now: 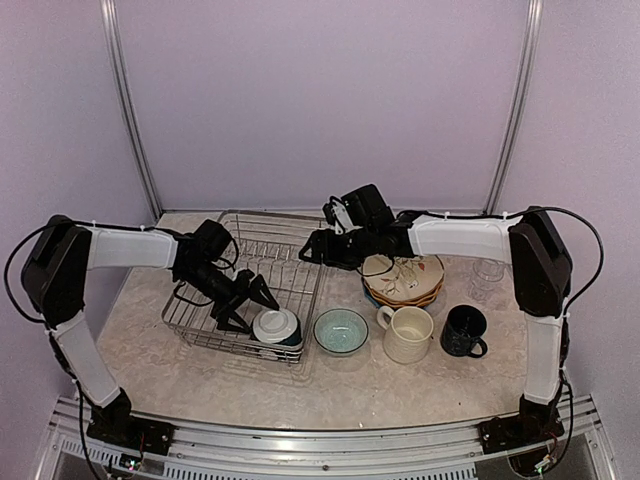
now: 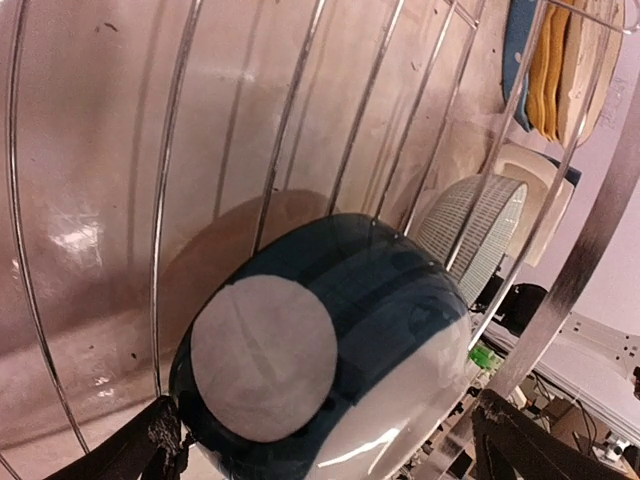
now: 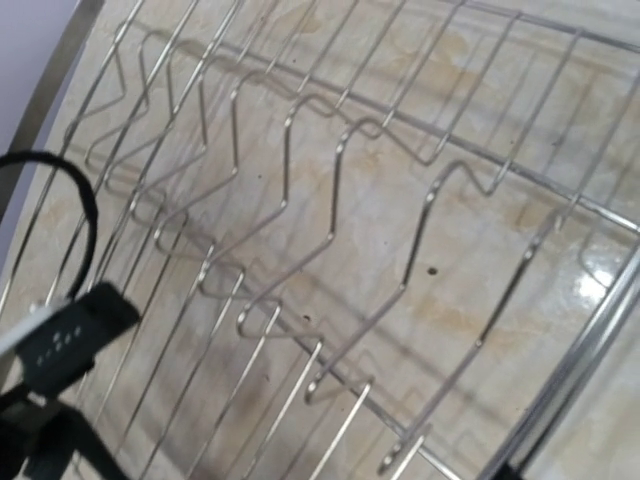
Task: Unload the mixed dishes from the dish rack
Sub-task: Move the bowl to the dish rack.
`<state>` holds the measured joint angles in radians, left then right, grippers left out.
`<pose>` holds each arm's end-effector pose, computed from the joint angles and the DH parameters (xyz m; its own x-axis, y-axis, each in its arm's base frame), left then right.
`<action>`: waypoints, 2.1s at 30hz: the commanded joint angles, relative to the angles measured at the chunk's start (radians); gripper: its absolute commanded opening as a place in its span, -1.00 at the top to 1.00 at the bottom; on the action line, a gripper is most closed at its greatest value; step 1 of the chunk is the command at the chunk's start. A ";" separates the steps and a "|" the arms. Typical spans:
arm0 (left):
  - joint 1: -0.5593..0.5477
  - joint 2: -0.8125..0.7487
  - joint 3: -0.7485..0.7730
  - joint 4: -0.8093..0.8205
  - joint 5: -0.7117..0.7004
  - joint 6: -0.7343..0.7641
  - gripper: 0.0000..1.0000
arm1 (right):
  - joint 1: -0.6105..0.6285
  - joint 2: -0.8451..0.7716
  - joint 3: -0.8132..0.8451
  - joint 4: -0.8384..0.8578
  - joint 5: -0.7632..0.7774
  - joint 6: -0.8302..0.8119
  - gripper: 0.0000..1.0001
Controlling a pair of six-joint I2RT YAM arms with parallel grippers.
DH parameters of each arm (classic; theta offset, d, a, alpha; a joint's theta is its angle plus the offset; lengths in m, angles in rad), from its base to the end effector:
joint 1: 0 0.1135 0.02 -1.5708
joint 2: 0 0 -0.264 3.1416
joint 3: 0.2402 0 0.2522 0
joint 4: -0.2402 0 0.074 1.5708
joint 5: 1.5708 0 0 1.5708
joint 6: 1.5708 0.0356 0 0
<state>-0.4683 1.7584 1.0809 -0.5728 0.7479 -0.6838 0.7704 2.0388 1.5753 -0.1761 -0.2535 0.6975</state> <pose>0.2829 -0.1702 0.1711 -0.9863 -0.0201 0.1636 -0.1303 0.7028 -0.6994 0.3325 0.3352 0.2285 -0.8541 0.0376 -0.5188 -0.3523 0.6920 0.6301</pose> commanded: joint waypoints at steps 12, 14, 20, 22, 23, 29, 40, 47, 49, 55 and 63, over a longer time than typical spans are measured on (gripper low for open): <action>-0.050 -0.110 0.032 0.052 0.087 -0.045 -0.90 | 0.007 0.009 0.008 0.014 -0.033 0.009 -0.35; -0.041 -0.132 0.031 -0.003 -0.030 -0.023 -0.91 | 0.017 0.015 0.039 -0.060 0.024 -0.053 -0.38; -0.025 -0.206 0.029 -0.110 -0.214 0.029 -0.89 | 0.023 0.005 0.092 -0.212 0.095 -0.189 -0.63; -0.038 -0.217 0.036 -0.164 -0.324 0.037 -0.84 | 0.037 -0.002 0.144 -0.298 0.166 -0.250 -0.74; -0.040 -0.236 0.035 -0.188 -0.387 0.030 -0.81 | 0.048 -0.006 0.173 -0.340 0.211 -0.287 -0.83; 0.019 -0.388 -0.028 -0.238 -0.567 -0.003 -0.78 | 0.142 -0.004 0.341 -0.631 0.441 -0.526 -1.00; 0.131 -0.535 -0.079 -0.177 -0.345 0.024 -0.71 | 0.318 0.113 0.536 -0.870 0.362 -0.608 -0.21; 0.114 -0.505 -0.123 -0.100 -0.279 -0.008 -0.70 | 0.362 0.131 0.443 -0.861 0.257 -0.559 -0.03; 0.113 -0.510 -0.136 -0.091 -0.277 -0.012 -0.70 | 0.364 0.132 0.401 -0.825 0.259 -0.532 -0.02; 0.113 -0.541 -0.140 -0.110 -0.288 -0.009 -0.69 | 0.352 0.189 0.355 -0.659 0.342 -0.475 0.11; 0.112 -0.648 -0.204 -0.104 -0.326 -0.052 -0.64 | 0.279 0.304 0.503 -0.405 0.296 -0.394 0.15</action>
<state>-0.3500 1.1576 0.9234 -0.6949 0.4309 -0.7044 1.1015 2.2616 1.9682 -0.7094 0.0841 0.2340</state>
